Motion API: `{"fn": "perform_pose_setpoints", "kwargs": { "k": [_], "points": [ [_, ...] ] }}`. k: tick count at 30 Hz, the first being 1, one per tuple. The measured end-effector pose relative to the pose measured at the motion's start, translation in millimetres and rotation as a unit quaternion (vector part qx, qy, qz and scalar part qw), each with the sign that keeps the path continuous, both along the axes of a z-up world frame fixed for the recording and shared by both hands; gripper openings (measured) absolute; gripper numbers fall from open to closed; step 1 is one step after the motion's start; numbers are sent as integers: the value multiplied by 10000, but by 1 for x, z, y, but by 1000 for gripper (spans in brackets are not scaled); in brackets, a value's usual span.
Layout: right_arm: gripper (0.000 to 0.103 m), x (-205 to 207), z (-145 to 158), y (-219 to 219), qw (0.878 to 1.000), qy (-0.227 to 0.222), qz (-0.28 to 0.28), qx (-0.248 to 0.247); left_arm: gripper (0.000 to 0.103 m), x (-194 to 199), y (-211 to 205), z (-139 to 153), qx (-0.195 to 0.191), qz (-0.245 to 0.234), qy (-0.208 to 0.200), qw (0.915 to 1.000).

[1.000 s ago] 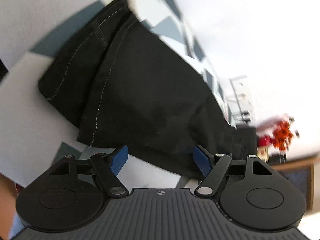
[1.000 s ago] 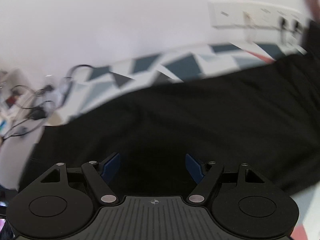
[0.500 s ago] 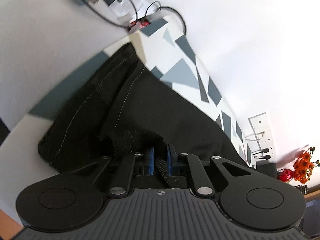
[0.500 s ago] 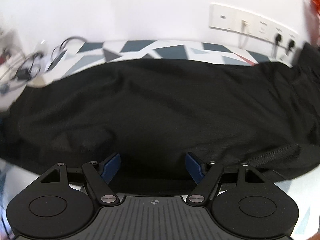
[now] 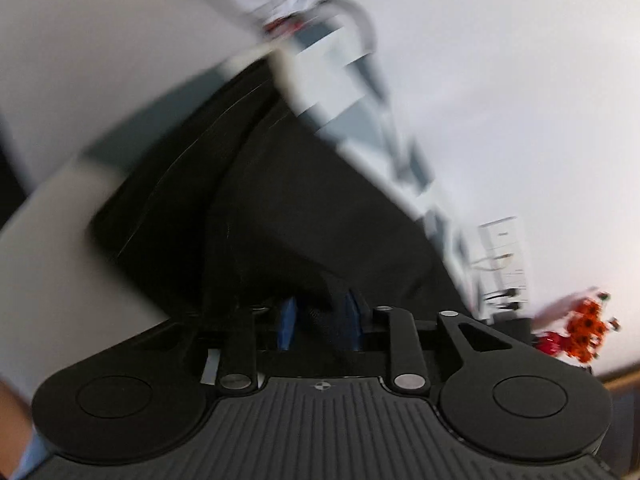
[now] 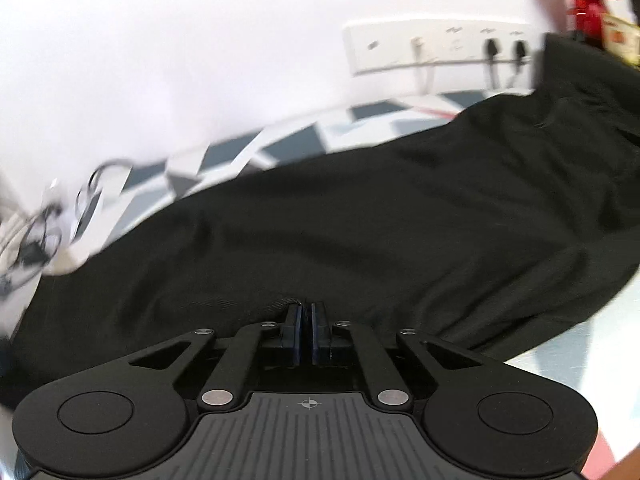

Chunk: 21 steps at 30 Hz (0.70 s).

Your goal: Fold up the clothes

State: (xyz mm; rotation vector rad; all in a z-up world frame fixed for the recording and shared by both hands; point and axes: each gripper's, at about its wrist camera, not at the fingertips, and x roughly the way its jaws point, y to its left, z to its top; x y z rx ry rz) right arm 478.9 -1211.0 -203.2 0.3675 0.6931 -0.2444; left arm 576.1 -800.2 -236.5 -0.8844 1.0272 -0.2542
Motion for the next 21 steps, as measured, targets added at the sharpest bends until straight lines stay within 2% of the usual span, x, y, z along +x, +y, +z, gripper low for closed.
{"fn": "perform_pose_setpoints", "kwargs": {
  "k": [3,7,10,11,13,14,16,17,18,21],
  "points": [
    [0,-1,2,-2,9999,74,-12,-128,30,-3,-5,-11,254,-91,51,9996],
    [1,1,-2,-2,9993,272,72,-226,41,0,-1,-23,-38,47,259,9996],
    [19,3,-5,0,9983,441,147,-340,55,4,-1,-25,-205,126,282,9993],
    [33,4,-6,3,9980,504,146,-344,63,5,-1,-24,-248,156,288,9992],
    [34,3,-9,-3,9988,444,21,192,67,8,-3,-23,-297,236,286,9989],
    [34,1,-11,-7,9979,394,-49,514,65,10,-4,-23,-298,268,270,9988],
    [34,1,-9,-6,9979,345,-30,546,48,13,-4,-21,-219,300,182,9991],
    [34,2,-7,-5,9983,328,0,484,17,14,-4,-20,-180,315,138,9992],
    [35,2,-6,-3,9986,310,30,422,7,15,-4,-17,-110,348,31,9993],
    [38,3,-2,1,9993,257,120,236,5,19,-2,11,254,490,-688,9961]
  ]
}}
